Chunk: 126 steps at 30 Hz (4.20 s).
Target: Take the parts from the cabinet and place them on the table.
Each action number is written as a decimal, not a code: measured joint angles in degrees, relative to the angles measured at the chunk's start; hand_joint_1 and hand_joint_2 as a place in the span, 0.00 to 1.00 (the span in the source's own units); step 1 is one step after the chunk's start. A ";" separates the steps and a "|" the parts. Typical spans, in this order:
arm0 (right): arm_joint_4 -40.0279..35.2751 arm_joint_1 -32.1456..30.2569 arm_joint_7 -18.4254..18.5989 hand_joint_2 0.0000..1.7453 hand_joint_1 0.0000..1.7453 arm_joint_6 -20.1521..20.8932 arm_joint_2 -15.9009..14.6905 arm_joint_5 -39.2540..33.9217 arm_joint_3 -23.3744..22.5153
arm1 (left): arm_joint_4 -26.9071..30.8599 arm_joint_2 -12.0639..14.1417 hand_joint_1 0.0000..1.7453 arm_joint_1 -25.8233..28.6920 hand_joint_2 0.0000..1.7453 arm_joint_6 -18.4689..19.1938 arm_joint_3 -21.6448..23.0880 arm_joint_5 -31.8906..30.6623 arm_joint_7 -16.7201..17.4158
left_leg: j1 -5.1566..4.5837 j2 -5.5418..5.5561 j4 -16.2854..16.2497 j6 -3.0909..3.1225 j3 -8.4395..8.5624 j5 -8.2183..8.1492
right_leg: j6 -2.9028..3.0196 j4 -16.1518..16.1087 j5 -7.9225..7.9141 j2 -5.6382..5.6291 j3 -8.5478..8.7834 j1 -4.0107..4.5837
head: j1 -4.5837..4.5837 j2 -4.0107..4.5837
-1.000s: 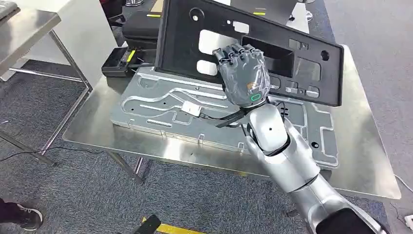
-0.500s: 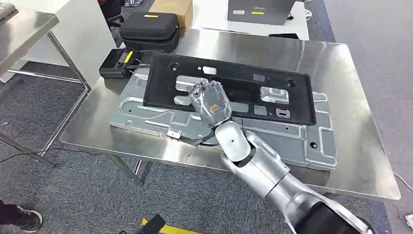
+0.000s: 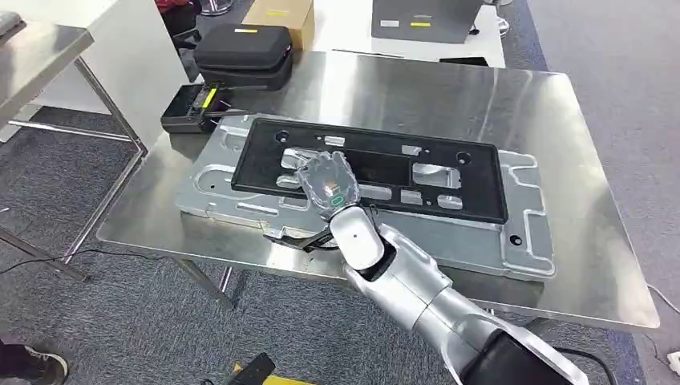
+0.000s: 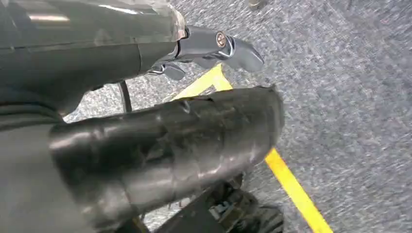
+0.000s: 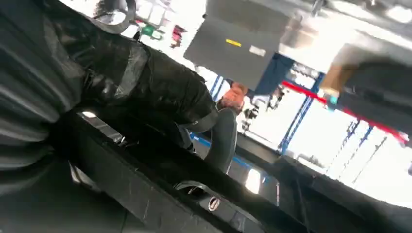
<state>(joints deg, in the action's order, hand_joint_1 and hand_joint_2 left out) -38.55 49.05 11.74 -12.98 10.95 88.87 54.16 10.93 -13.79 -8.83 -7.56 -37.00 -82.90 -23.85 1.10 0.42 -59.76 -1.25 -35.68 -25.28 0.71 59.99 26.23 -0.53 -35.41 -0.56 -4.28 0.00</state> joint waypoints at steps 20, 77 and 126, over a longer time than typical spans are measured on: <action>13.48 3.80 4.39 1.00 0.73 1.82 1.11 -3.37 -4.85 | 0.00 -0.20 0.00 -0.34 0.00 0.74 2.91 -0.02 0.63 | -0.74 -0.10 -4.59 1.26 -1.63 -3.91 | 1.38 -1.82 -1.46 0.42 0.37 0.01 | 0.15 0.00; -56.25 -46.20 -23.36 0.00 0.00 -26.56 -25.75 -38.83 -34.83 | 0.00 1.09 0.00 5.54 0.00 -14.29 -1.88 12.96 -2.10 | -0.54 1.37 0.92 2.63 1.88 -1.08 | -0.25 -0.76 -0.45 0.74 0.50 1.08 | 0.13 0.00; -75.50 -69.62 -48.61 0.00 0.00 -27.10 -2.93 -69.40 -51.39 | 0.00 1.20 0.00 5.82 0.00 -16.24 -4.87 13.51 -0.92 | -0.54 -0.98 2.64 3.62 6.92 -3.51 | -1.87 1.37 0.65 0.54 -0.84 -0.13 | 0.28 0.00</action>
<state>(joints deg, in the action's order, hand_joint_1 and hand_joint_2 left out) -114.05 -20.57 -36.87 -40.09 8.02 19.47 2.78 10.93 -12.59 -3.01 -23.80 -41.88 -69.40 -24.76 0.56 -0.56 -57.12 2.37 -28.76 -28.79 -1.16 61.36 26.88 0.00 -36.25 -0.69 -4.00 0.00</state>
